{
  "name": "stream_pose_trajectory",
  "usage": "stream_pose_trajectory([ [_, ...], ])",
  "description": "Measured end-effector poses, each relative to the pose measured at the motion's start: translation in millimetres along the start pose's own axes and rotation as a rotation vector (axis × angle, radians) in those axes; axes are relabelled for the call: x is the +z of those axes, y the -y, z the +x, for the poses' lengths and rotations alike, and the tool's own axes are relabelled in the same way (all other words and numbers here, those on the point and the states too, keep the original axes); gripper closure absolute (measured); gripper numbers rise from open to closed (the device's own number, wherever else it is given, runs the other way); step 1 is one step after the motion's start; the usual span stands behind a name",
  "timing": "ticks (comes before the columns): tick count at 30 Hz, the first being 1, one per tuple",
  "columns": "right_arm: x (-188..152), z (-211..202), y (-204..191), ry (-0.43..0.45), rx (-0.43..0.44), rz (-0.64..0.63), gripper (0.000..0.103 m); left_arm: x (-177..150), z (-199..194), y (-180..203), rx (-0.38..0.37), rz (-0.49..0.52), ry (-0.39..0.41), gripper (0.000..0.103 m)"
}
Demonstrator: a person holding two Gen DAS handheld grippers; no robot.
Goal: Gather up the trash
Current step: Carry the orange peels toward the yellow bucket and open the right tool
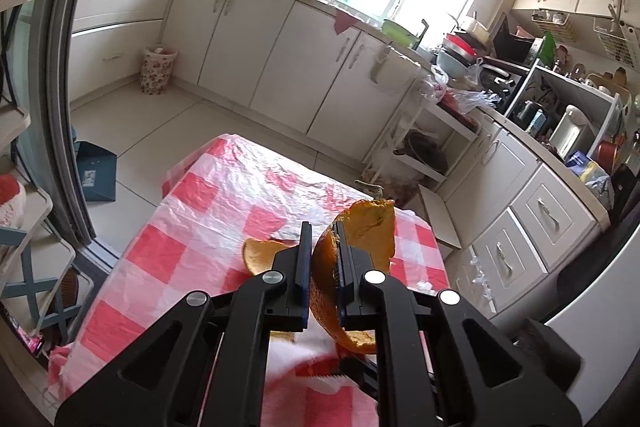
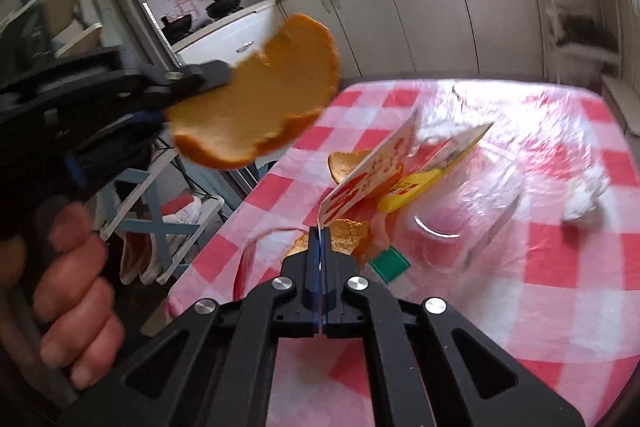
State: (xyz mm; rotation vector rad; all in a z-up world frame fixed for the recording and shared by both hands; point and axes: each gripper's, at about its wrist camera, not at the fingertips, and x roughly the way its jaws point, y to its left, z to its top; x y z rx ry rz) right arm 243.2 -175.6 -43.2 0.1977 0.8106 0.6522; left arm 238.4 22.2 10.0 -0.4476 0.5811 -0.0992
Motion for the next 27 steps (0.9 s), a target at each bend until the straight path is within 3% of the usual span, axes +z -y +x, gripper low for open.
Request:
stream_pose_trajectory([
  [8, -22.2, -87.8, 24.7, 0.06, -0.202, -0.07, 0.102, -16.8, 4.1, 40.8, -0.062, 0.044, -0.027, 0.094],
  [14, -51.7, -161.2, 77.8, 0.09, -0.447, -0.04, 0.102, -50.3, 14.0, 109.2, -0.156, 0.152, -0.08, 0.094],
  [20, -88.3, -194.1, 119.3, 0.018, -0.662, -0.026, 0.102, -105.7, 27.0, 196.1, -0.261, 0.281, -0.16, 0.094],
  [27, -134.5, -205.6, 182.2, -0.109, -0.754, 0.108, 0.102, -176.7, 51.8, 276.1, -0.311, 0.393, -0.272, 0.094],
])
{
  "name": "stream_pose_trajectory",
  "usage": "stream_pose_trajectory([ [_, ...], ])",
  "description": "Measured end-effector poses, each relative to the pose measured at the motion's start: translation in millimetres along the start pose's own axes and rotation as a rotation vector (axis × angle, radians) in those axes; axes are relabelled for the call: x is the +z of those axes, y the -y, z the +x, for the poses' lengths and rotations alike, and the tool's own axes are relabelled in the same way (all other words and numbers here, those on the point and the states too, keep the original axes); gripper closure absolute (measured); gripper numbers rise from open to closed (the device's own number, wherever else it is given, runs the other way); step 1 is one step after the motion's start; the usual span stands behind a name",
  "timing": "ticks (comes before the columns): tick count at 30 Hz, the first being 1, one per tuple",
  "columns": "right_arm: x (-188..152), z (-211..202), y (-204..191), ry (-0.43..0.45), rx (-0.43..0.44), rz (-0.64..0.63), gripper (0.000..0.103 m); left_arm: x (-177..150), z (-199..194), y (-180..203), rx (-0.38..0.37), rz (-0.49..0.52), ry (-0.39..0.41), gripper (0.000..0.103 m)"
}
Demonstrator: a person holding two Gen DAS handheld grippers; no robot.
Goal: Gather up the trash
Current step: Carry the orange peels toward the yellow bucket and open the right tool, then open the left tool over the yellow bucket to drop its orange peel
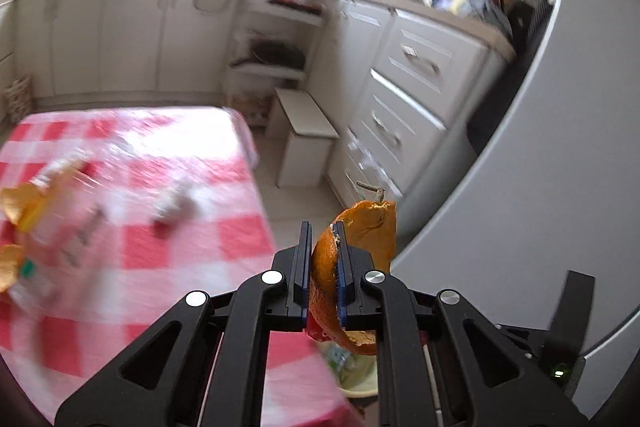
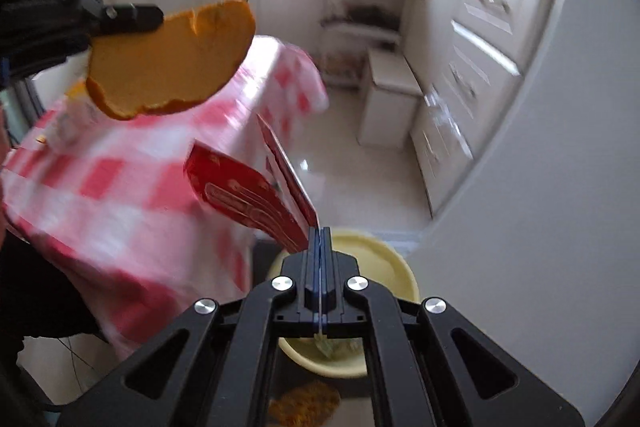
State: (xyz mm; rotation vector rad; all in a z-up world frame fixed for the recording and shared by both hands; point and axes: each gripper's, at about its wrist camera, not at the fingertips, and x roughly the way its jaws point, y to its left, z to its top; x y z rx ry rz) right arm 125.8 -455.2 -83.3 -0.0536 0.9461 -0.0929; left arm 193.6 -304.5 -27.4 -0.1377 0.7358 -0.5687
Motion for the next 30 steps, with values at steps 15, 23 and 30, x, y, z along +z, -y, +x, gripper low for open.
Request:
stream_pose_trajectory([
  [15, -16.0, 35.5, 45.6, -0.108, -0.029, 0.121, 0.063, -44.9, 92.1, 36.1, -0.035, -0.034, -0.239, 0.09],
  [23, -15.8, 19.3, 51.9, -0.076, -0.054, 0.147, 0.058, -42.3, 98.6, 27.8, -0.059, -0.071, -0.27, 0.073],
  [30, -0.1, 4.8, 34.4, -0.013, -0.015, 0.11, 0.051, -26.1, 74.8, -6.5, 0.016, -0.098, -0.216, 0.07],
])
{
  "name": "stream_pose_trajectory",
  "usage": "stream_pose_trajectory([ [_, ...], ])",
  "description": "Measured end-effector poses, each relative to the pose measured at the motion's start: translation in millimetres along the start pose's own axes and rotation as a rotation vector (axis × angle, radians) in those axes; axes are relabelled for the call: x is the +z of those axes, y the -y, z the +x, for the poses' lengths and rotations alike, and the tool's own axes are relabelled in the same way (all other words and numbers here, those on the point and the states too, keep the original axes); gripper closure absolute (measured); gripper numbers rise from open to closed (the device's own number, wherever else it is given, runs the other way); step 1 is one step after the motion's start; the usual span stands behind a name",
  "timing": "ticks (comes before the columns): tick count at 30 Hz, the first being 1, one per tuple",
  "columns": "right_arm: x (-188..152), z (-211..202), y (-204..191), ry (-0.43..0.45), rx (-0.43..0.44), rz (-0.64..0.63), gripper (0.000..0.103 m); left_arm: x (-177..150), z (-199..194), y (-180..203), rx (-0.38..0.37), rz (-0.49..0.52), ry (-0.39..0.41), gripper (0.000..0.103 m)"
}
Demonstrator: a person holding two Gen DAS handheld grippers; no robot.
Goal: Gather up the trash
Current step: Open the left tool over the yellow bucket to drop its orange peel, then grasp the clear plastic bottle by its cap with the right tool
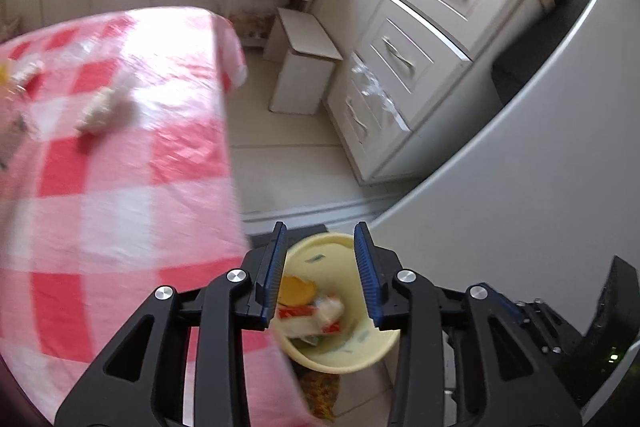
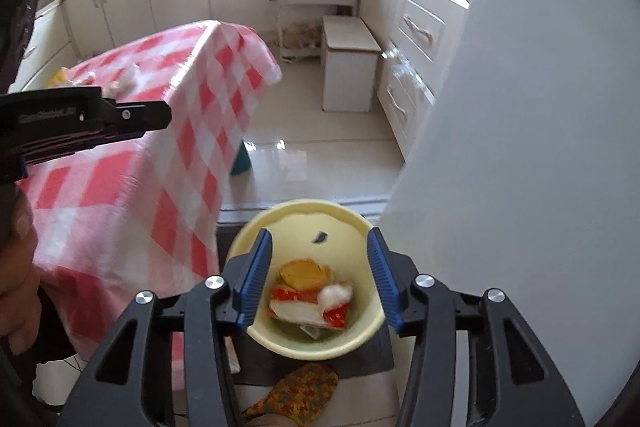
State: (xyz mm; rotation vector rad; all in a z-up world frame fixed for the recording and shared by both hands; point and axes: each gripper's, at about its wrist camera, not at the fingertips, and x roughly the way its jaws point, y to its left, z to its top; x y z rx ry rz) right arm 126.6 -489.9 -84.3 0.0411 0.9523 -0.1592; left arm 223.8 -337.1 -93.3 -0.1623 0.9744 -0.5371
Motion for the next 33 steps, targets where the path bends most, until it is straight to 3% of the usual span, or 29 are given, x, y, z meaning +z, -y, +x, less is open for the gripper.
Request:
stream_pose_trajectory([
  [9, 12.8, -13.6, -34.0, 0.051, 0.061, -0.073, 0.048, 10.8, -38.6, -11.6, 0.098, 0.083, 0.104, 0.063],
  [22, 25.5, -15.3, -84.4, 0.073, 0.119, -0.18, 0.041, 11.2, -69.4, -31.9, 0.176, 0.142, 0.152, 0.056],
  [33, 41.5, -9.3, -149.6, 0.091, 0.207, -0.272, 0.04, 20.6, -99.6, -87.5, 0.243, 0.073, 0.186, 0.05],
])
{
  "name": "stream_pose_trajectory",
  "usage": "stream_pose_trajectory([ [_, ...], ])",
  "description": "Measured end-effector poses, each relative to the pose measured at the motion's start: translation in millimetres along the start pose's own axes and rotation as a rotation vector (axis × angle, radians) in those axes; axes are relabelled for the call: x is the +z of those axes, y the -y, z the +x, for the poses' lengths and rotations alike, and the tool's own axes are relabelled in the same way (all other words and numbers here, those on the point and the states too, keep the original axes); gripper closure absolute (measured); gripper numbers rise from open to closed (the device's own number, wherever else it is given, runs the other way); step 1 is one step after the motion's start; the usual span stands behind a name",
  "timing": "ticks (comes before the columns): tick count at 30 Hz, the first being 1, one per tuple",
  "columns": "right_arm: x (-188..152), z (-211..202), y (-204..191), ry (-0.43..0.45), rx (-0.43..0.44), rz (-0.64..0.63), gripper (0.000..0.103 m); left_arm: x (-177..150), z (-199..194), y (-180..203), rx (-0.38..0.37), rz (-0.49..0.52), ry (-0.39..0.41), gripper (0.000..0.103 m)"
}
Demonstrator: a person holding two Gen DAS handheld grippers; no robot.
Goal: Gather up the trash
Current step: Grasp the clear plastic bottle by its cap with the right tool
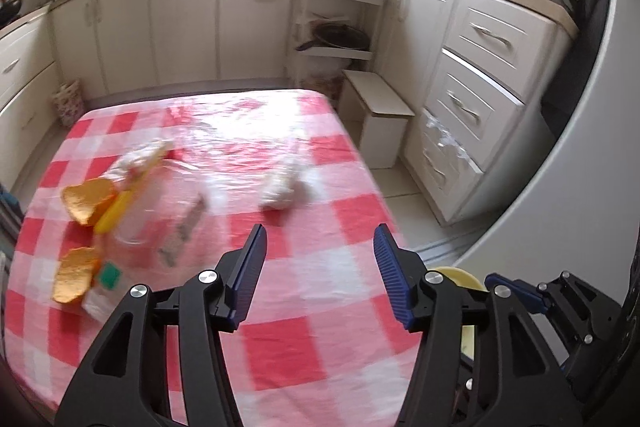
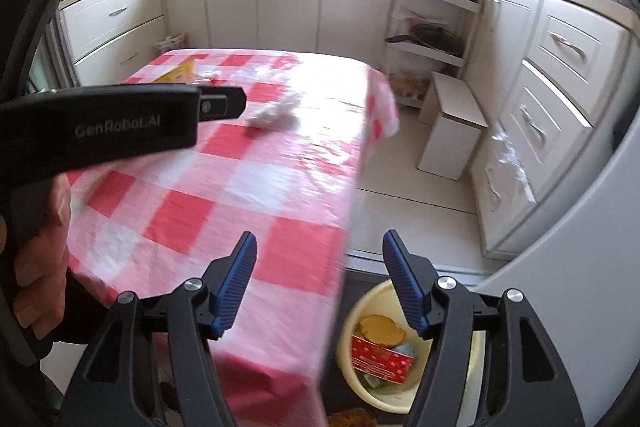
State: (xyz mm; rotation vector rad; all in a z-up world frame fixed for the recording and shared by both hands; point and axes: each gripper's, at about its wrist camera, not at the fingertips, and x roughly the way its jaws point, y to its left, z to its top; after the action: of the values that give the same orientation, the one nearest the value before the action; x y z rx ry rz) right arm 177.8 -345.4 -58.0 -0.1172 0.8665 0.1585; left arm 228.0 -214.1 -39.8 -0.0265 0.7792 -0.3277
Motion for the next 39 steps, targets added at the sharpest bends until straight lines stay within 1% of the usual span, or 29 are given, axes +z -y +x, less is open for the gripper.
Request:
stream_pose_trajectory([
  [5, 11.9, 6.6, -32.2, 0.007, 0.044, -0.054, 0.038, 5.7, -6.5, -59.1, 0.079, -0.109, 0.01, 0.048],
  [9, 20.3, 14.3, -55.0, 0.006, 0.07, -0.093, 0.037, 4.6, -12.0, -116.0, 0.171, -0.246, 0.016, 0.043],
  [10, 21.8, 16.3, -57.7, 0.004, 0.076, -0.096, 0.037, 3.6, -13.6, -137.1, 0.199, -0.304, 0.014, 0.043],
  [11, 23.5, 18.3, -61.8, 0.003, 0.085, -0.098, 0.037, 2.8, -13.6, -149.7, 0.211, -0.337, 0.011, 0.042],
  [12, 23.5, 18.3, -61.8, 0.003, 0.085, -0.098, 0.037, 0.7, -14.4, -168.9, 0.227, -0.391, 0.004, 0.041],
  [15, 29.3, 24.4, -73.4, -0.003, 0.114, -0.097, 0.037, -9.7, -11.1, -210.8, 0.275, -0.494, -0.035, 0.04],
  [19, 38.0, 31.0, -88.0, -0.008, 0.17, -0.074, 0.036, -27.8, 1.7, -250.7, 0.303, -0.59, -0.118, 0.04],
  [22, 48.6, 36.9, -102.5, -0.007, 0.233, -0.045, 0.034, -38.2, 10.0, -267.9, 0.304, -0.629, -0.166, 0.04],
  [24, 54.9, 40.5, -111.7, -0.004, 0.268, -0.028, 0.031, -40.3, 11.6, -270.0, 0.308, -0.615, -0.175, 0.04],
  [28, 65.1, 52.9, -132.0, -0.014, 0.333, 0.013, 0.031, -39.7, 17.0, -267.6, 0.301, -0.591, -0.187, 0.04],
  [30, 68.7, 61.2, -138.8, -0.025, 0.364, 0.05, 0.031, -39.4, 18.3, -267.8, 0.295, -0.588, -0.192, 0.04],
  [33, 73.7, 75.6, -143.5, -0.049, 0.419, 0.142, 0.031, -39.6, 15.8, -264.9, 0.287, -0.58, -0.192, 0.04],
  [36, 78.8, 89.7, -152.3, -0.07, 0.423, 0.206, 0.03, -39.6, 12.9, -265.8, 0.285, -0.585, -0.179, 0.04],
  [39, 80.8, 99.9, -160.2, -0.089, 0.385, 0.216, 0.03, -40.8, 10.0, -273.0, 0.287, -0.606, -0.171, 0.04],
])
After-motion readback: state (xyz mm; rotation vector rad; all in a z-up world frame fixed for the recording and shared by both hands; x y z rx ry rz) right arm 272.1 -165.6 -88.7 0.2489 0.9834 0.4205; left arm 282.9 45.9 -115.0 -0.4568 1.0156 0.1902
